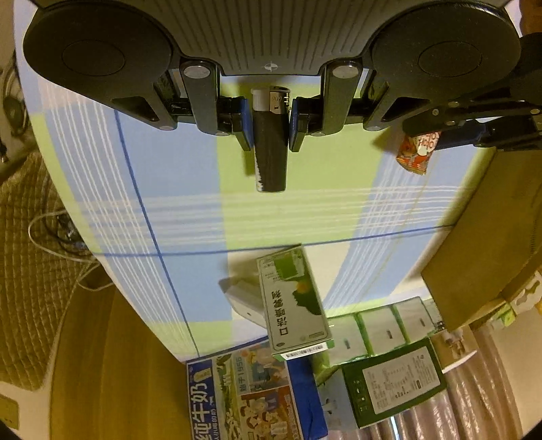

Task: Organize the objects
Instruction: 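Lift the candy packet with the left tool while the right tool lifts the lighter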

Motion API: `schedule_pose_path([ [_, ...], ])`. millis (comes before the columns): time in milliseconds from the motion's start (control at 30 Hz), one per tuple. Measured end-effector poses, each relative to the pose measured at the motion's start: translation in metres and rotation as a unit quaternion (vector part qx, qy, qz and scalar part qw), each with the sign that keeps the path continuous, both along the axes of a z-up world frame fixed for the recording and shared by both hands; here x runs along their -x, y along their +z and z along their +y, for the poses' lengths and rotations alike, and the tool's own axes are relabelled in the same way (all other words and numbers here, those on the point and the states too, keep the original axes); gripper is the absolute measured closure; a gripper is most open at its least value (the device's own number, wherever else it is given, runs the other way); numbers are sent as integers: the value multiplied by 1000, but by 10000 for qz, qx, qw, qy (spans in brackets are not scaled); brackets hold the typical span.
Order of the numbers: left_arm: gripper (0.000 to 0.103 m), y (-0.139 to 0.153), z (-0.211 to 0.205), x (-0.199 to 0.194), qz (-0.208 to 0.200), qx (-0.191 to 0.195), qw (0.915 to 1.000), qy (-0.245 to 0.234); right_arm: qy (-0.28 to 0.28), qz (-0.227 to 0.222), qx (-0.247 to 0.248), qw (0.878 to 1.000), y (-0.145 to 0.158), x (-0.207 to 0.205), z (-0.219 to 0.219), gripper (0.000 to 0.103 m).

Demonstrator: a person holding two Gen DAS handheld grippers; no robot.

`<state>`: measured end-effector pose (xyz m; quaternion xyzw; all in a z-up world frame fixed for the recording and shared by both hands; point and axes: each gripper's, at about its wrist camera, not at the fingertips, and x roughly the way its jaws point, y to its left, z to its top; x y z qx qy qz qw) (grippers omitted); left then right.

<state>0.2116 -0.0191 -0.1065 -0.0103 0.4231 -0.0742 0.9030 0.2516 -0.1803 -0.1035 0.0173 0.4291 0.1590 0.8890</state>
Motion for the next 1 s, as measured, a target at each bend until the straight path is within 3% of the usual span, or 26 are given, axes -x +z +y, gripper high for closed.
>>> schedule_pose_path([
  [167, 80, 20, 2, 31, -26, 78, 10000, 40, -8, -33, -12, 10000, 14, 33, 5, 84],
  [567, 80, 75, 16, 104, -243, 200, 9994, 121, -43, -454, -219, 9987, 84, 118, 18, 84],
  [1000, 80, 115, 31, 153, -517, 277, 9981, 190, 164, -788, -191, 9966, 118, 172, 37, 84],
])
